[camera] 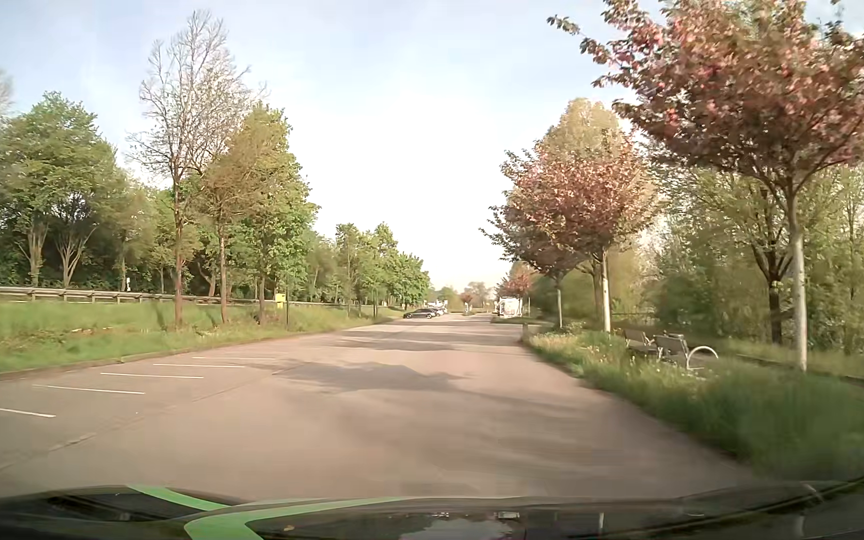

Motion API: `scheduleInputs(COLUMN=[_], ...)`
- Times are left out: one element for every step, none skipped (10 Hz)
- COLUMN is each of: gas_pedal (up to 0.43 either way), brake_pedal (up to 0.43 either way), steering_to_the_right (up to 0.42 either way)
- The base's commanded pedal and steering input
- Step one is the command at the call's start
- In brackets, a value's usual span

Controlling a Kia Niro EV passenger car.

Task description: Follow the waypoints while adhering to traffic rules and regulations

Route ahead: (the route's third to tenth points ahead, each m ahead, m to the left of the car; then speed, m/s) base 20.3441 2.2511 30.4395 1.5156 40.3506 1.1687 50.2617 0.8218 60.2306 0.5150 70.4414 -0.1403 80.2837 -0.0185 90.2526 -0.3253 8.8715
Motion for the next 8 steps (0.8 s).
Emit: scheduleInputs(gas_pedal=[0.098,0.098,0.098,0.098,0.098,0.098,0.098,0.098], brake_pedal=[0.000,0.000,0.000,0.000,0.000,0.000,0.000,0.000], steering_to_the_right=[0.008,0.008,0.007,0.006,0.006,0.006,0.005,0.005])
